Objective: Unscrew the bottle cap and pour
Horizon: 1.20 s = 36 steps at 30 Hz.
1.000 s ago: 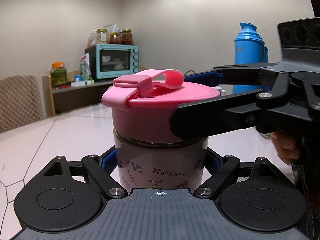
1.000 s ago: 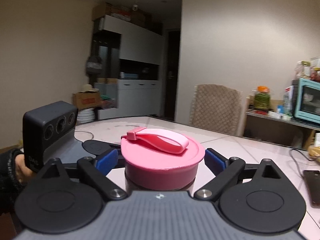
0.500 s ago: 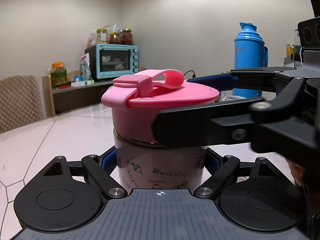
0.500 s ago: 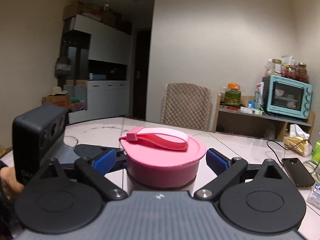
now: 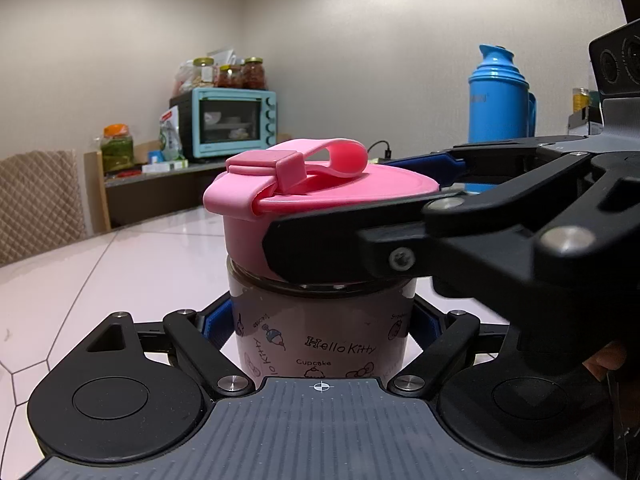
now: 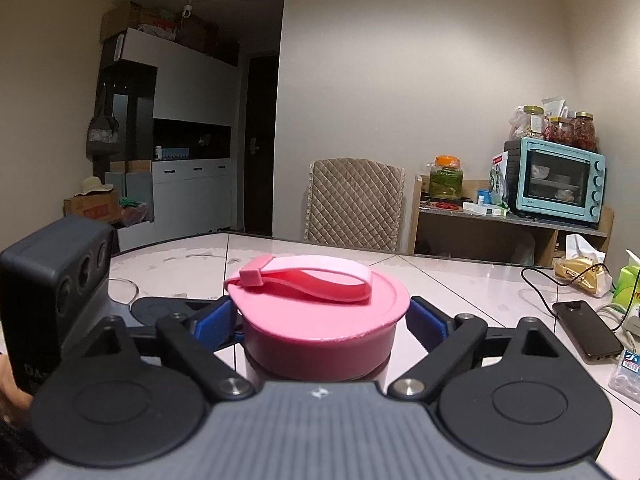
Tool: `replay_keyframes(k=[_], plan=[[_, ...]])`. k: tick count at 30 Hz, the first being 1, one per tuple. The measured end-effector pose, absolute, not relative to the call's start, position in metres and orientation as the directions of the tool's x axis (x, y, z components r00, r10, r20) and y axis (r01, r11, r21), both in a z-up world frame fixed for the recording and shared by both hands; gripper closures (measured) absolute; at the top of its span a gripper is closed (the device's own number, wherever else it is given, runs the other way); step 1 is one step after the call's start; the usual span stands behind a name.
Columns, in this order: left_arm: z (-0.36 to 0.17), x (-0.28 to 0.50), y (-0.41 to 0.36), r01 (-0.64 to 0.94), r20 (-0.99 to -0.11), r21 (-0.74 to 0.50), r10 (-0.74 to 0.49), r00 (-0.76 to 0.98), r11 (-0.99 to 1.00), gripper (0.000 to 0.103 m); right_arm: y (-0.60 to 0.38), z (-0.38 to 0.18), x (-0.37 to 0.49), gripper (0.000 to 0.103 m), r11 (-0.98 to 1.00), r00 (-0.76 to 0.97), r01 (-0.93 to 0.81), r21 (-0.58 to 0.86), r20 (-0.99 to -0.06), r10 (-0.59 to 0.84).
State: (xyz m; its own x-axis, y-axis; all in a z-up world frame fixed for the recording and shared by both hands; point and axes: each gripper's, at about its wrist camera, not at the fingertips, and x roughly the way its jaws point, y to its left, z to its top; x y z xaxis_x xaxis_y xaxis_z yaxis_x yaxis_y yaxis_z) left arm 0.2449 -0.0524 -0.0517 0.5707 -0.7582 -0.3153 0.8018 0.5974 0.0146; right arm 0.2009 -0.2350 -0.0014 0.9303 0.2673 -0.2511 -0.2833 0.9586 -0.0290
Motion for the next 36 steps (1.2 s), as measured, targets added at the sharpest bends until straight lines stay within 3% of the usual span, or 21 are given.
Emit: replay_keyframes(k=[12, 27, 36], plan=[[-0.051, 0.246, -0.053, 0.802, -0.315, 0.015, -0.758, 0.571, 0.598, 0.013, -0.239, -0.002, 0.203, 0.018, 0.946, 0.914, -0.325, -0.018, -0.264, 0.309], [-0.052, 0.242, -0.057, 0.802, -0.315, 0.015, -0.758, 0.571, 0.597, 0.013, -0.303, 0.006, 0.244, 0.018, 0.688, 0.656, -0.726, 0.020, -0.283, 0.700], [-0.052, 0.241, -0.057, 0.802, -0.315, 0.014, -0.759, 0.571, 0.597, 0.013, -0.304, 0.015, 0.244, 0.017, 0.663, 0.634, -0.748, 0.006, -0.286, 0.718]])
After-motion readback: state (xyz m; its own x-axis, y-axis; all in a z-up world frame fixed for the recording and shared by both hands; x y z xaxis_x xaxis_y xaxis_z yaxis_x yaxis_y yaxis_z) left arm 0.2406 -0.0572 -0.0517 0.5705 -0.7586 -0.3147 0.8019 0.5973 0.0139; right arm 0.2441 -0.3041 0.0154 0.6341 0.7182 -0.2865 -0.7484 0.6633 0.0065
